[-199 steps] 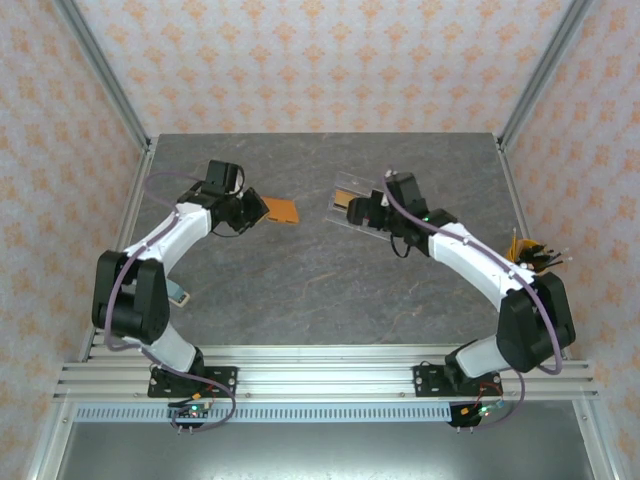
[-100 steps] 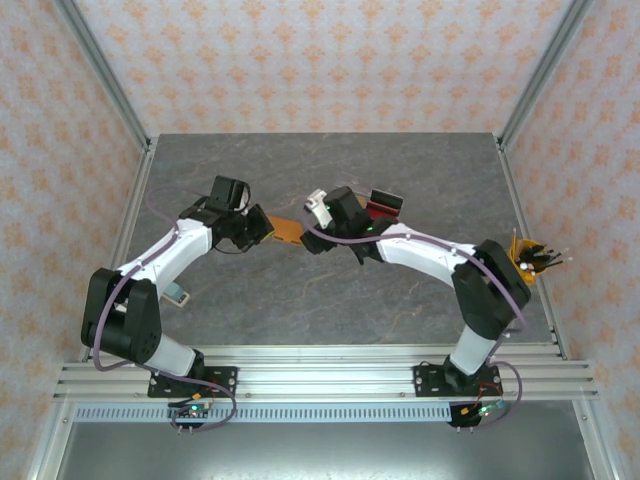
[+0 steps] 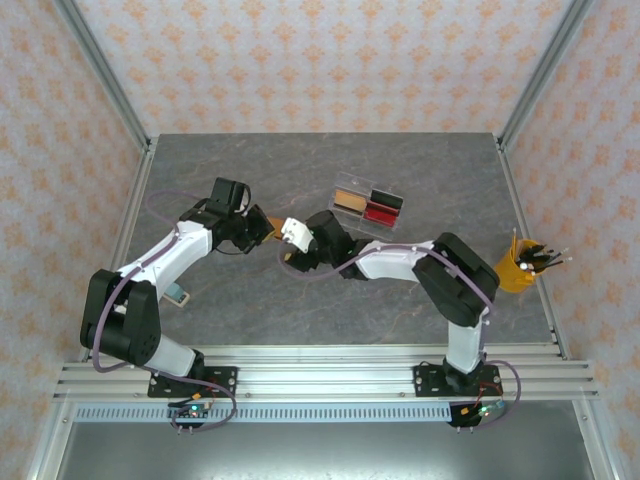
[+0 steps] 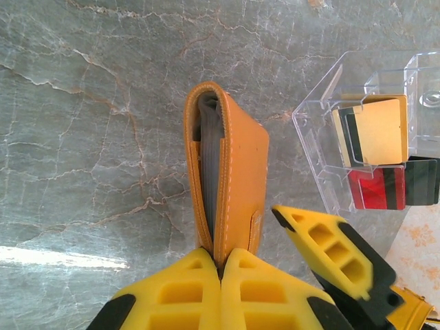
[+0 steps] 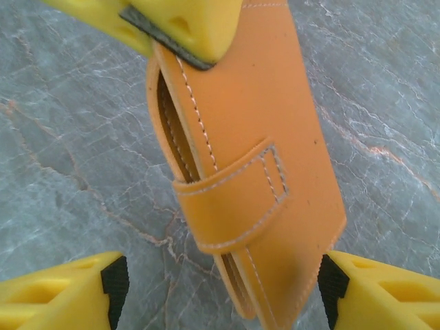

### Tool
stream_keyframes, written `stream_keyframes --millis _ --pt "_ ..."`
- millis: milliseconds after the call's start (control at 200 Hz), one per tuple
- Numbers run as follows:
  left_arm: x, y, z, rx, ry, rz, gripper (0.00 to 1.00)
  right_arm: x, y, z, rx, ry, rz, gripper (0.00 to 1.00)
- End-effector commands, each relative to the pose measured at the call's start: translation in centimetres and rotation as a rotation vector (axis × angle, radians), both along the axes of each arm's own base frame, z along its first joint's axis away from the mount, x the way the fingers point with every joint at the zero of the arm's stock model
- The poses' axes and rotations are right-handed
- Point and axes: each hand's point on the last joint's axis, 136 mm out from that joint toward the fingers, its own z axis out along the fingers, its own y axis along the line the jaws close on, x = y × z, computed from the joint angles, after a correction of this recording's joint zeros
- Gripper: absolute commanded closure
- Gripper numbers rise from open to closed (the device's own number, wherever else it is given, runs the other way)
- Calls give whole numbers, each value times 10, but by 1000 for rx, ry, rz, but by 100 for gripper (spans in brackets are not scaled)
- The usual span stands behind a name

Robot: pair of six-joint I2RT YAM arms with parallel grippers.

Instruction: Take the credit cards out of the card holder

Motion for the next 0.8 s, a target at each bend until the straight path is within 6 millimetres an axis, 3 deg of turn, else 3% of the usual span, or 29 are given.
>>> stream_keyframes --millis 0,215,500,636,796 --pt "1 -5 16 -18 -33 -5 93 17 10 10 31 -141 -3 28" --pt "0 -4 17 -16 -29 7 94 29 9 10 47 -227 -47 36" --pt "-2 1 22 0 -35 16 91 19 9 11 78 -206 -14 64" --pt "-2 4 28 5 -51 19 79 11 5 26 118 -185 -16 79" --pt "3 26 46 29 -95 63 48 -5 -3 35 135 -63 -35 91"
